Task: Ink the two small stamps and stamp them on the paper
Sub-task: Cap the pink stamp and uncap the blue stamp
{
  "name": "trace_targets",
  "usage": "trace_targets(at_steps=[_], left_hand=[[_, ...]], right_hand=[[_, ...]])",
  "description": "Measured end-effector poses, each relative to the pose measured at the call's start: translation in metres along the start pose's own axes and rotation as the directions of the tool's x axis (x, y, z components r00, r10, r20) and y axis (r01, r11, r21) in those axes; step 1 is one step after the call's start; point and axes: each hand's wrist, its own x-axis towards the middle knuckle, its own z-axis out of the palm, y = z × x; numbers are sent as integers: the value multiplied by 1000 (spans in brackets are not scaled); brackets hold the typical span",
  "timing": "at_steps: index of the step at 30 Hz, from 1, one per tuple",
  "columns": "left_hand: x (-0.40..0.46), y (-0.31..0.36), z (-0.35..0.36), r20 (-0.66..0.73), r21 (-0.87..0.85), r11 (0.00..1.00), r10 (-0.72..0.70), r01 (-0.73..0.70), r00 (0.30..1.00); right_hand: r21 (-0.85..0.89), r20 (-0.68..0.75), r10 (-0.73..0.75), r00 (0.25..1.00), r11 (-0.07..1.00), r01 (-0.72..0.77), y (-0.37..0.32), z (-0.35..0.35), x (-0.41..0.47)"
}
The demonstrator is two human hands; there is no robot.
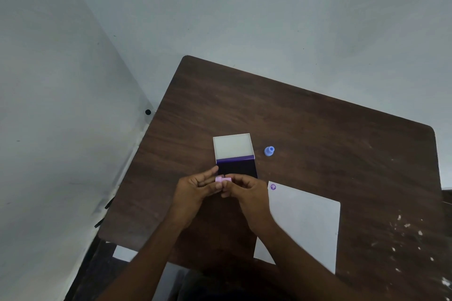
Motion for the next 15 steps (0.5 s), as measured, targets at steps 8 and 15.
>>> trace_targets(at_steps=[8, 15], left_hand=[[3, 12, -1, 35, 89, 996, 22, -25, 999], [7, 16, 1, -1, 189, 981, 35, -34, 999]], right_hand=[[83, 54, 53, 997, 995, -57, -2, -7, 8], [154, 33, 42, 999, 987, -47, 3, -5, 13]])
